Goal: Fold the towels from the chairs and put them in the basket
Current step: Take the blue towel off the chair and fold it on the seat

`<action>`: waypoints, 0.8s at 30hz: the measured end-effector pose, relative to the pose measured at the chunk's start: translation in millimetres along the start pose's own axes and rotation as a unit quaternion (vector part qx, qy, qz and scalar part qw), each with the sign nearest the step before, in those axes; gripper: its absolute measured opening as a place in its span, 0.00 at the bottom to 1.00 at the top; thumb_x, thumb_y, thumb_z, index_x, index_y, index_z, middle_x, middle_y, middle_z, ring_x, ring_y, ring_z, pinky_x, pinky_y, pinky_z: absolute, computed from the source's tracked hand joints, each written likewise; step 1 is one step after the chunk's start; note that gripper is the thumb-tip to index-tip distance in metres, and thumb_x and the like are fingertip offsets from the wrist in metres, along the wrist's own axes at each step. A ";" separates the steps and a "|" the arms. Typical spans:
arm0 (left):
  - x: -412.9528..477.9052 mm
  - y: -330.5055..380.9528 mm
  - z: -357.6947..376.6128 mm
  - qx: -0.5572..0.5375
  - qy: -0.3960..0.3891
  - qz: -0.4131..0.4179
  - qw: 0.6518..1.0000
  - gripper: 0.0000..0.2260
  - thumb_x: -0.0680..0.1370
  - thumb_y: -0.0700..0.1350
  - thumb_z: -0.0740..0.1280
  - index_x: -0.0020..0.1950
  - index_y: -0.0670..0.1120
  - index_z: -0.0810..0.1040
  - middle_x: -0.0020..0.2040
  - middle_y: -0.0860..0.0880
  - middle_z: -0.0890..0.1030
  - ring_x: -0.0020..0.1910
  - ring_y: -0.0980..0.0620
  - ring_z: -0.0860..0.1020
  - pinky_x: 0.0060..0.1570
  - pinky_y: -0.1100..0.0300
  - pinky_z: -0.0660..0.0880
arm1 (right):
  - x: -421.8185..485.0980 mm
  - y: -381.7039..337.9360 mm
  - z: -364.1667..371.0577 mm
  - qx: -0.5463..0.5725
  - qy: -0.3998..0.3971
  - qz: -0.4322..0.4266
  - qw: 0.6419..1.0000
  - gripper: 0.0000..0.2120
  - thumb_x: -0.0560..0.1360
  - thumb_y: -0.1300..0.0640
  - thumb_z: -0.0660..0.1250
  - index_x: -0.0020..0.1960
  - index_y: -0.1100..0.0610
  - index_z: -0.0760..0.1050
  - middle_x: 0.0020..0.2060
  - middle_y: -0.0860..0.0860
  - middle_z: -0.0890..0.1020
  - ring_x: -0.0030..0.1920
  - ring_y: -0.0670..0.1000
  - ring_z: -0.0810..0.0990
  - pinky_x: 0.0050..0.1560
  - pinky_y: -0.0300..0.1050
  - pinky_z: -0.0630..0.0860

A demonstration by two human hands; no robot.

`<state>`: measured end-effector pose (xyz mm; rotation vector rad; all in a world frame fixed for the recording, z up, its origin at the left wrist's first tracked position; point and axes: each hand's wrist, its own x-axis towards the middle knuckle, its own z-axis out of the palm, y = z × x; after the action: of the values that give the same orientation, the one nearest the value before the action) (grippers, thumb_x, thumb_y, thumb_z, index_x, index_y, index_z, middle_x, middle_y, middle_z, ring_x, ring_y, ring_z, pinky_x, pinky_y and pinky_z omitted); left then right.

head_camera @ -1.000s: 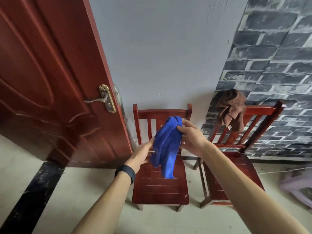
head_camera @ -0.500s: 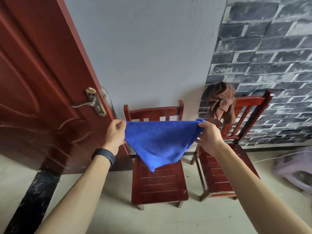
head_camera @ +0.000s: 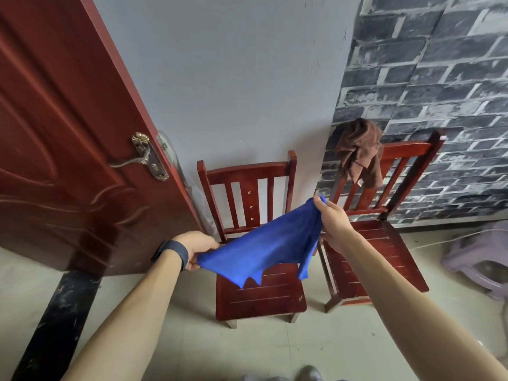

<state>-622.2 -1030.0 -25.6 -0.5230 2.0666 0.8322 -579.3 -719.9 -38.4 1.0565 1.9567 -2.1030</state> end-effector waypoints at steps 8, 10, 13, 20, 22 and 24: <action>4.2 -2.2 1.3 -0.191 0.018 0.044 0.980 0.04 0.75 0.42 0.73 0.50 0.45 0.83 0.43 0.48 0.80 0.40 0.51 0.75 0.43 0.58 0.72 | 11.9 39.0 -24.0 -0.094 0.079 0.005 0.992 0.08 0.80 0.58 0.60 0.49 0.54 0.78 0.52 0.58 0.82 0.51 0.58 0.79 0.53 0.55 0.79; 2.8 -1.9 -1.6 -0.227 0.018 0.071 0.971 0.07 0.75 0.44 0.74 0.52 0.45 0.83 0.43 0.48 0.81 0.40 0.51 0.76 0.41 0.59 0.72 | 9.0 46.2 -28.2 -0.012 0.060 0.069 0.996 0.08 0.77 0.59 0.62 0.47 0.54 0.80 0.49 0.56 0.81 0.49 0.58 0.78 0.47 0.52 0.77; 1.7 -0.3 -3.4 -0.295 0.011 0.121 0.948 0.10 0.76 0.42 0.74 0.56 0.44 0.82 0.46 0.47 0.83 0.41 0.51 0.79 0.40 0.59 0.74 | 8.2 55.9 -36.3 0.079 0.006 0.141 0.987 0.10 0.72 0.58 0.61 0.49 0.58 0.79 0.46 0.55 0.79 0.43 0.56 0.76 0.40 0.47 0.73; -3.3 6.1 -13.7 -0.405 0.049 0.164 0.898 0.07 0.77 0.37 0.70 0.51 0.48 0.81 0.47 0.48 0.83 0.44 0.52 0.80 0.48 0.58 0.73 | 7.4 63.7 -41.4 -0.005 -0.113 0.217 0.969 0.16 0.78 0.52 0.70 0.60 0.62 0.79 0.57 0.58 0.84 0.55 0.58 0.82 0.49 0.51 0.78; -3.0 5.3 -17.9 -0.421 0.059 0.176 0.888 0.08 0.77 0.36 0.69 0.52 0.48 0.81 0.47 0.47 0.83 0.44 0.52 0.80 0.47 0.59 0.73 | 6.5 63.5 -38.2 -0.040 -0.088 0.219 0.971 0.12 0.78 0.58 0.69 0.60 0.62 0.80 0.57 0.57 0.84 0.55 0.58 0.83 0.45 0.51 0.79; -1.9 3.5 -22.6 -0.435 0.077 0.190 0.877 0.09 0.77 0.35 0.69 0.52 0.47 0.81 0.48 0.45 0.83 0.45 0.50 0.81 0.47 0.60 0.73 | 8.3 61.1 -33.9 -0.032 -0.042 0.196 0.979 0.10 0.80 0.62 0.65 0.59 0.63 0.78 0.53 0.58 0.84 0.53 0.58 0.83 0.45 0.53 0.80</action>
<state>-635.5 -1043.7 -12.8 -0.6659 1.8666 2.0458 -541.0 -697.1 -92.7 1.2028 1.6045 -1.8289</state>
